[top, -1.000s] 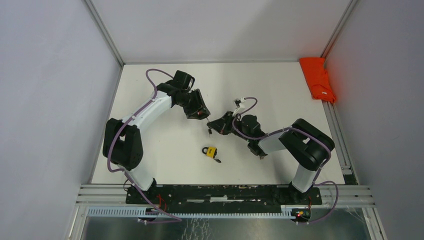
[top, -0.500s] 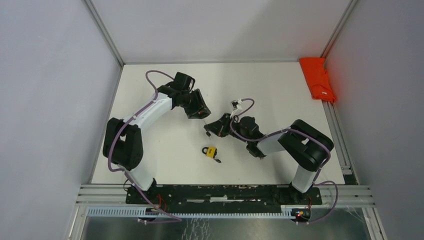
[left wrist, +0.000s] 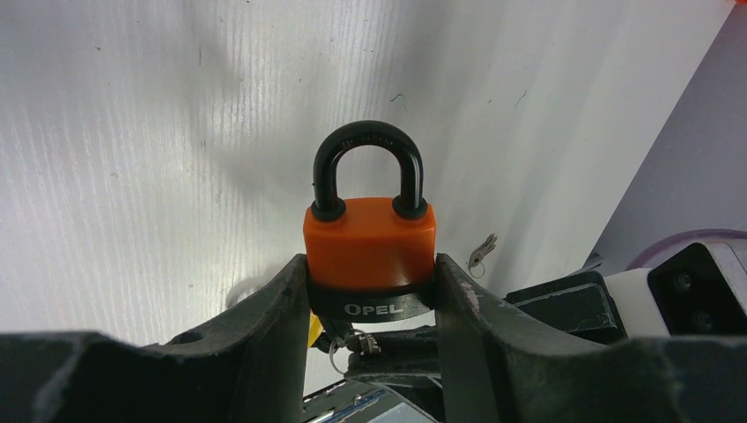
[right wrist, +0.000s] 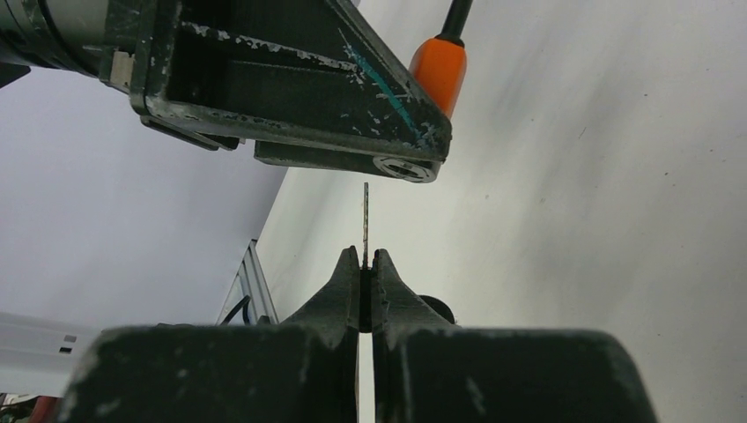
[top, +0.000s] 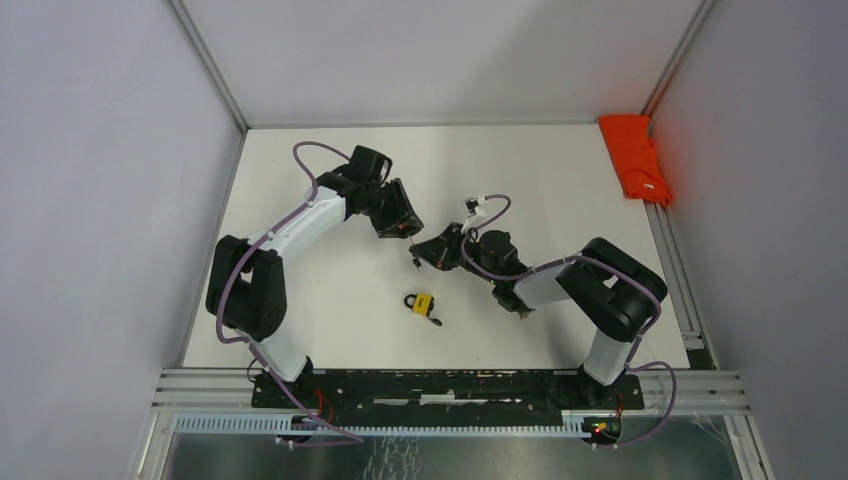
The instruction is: Unlock with the key
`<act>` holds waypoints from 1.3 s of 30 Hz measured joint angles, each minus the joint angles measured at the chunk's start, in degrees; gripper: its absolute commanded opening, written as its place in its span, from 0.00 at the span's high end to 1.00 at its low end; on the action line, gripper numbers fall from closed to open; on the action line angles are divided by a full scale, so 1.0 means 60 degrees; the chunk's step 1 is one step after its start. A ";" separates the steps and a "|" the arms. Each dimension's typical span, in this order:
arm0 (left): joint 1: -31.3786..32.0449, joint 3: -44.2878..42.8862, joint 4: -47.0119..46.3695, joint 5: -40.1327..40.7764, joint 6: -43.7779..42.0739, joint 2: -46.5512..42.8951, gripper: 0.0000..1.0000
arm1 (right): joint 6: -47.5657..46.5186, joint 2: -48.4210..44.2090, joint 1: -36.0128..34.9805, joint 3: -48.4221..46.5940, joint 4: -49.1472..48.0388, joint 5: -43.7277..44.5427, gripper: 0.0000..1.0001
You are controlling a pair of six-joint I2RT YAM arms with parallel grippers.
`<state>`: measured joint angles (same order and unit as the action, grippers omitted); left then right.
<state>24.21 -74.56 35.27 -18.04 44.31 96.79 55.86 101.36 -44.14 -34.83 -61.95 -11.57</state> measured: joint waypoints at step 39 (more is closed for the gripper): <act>0.0000 0.0539 -0.0495 0.0040 0.0219 -0.0266 0.98 | -0.0022 0.0350 0.0178 -0.0229 0.0138 0.0324 1.00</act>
<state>24.21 -71.33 32.29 -17.80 45.63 95.20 55.72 103.46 -43.07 -36.21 -61.12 -9.63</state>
